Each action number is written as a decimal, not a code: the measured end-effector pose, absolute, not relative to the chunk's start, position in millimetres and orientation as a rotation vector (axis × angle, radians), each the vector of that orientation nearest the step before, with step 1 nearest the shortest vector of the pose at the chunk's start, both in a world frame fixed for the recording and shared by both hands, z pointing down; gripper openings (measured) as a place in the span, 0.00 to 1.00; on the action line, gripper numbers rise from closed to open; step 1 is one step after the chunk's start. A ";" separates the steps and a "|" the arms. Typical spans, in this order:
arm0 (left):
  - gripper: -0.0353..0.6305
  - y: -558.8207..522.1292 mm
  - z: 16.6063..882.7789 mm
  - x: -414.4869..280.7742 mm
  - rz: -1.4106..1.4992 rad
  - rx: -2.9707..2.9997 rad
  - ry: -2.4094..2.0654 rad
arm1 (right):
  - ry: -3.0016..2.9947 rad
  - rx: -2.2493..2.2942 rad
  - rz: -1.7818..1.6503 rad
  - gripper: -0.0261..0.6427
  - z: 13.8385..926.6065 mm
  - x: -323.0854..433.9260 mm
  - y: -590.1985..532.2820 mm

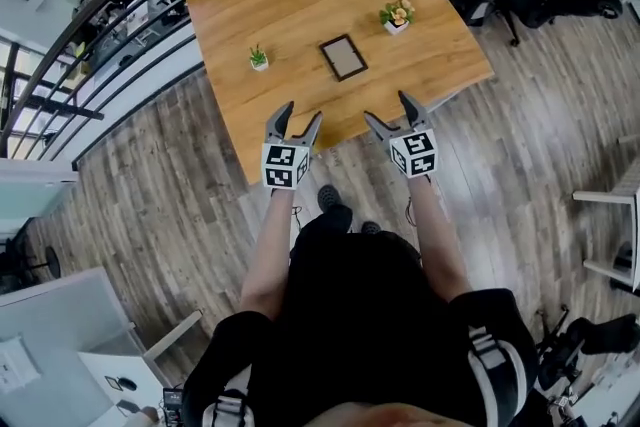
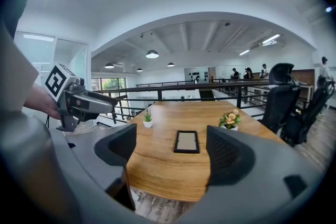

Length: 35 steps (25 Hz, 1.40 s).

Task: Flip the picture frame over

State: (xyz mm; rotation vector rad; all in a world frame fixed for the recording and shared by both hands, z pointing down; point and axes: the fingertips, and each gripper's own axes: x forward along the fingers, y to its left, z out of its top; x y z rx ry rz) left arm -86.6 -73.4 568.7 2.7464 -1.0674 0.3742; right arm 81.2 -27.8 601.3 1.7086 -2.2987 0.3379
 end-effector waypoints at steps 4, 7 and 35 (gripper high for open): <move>0.47 -93.6 572.8 -85.3 0.385 2.764 -1.019 | -2.269 1.742 0.361 0.65 607.4 81.7 -41.8; 0.47 -107.4 571.7 -85.2 0.388 2.783 -0.982 | -2.247 1.772 0.372 0.65 607.6 81.6 -51.7; 0.47 -185.4 610.4 -95.6 0.484 2.703 -0.981 | -2.202 1.734 0.506 0.56 659.2 88.3 -139.3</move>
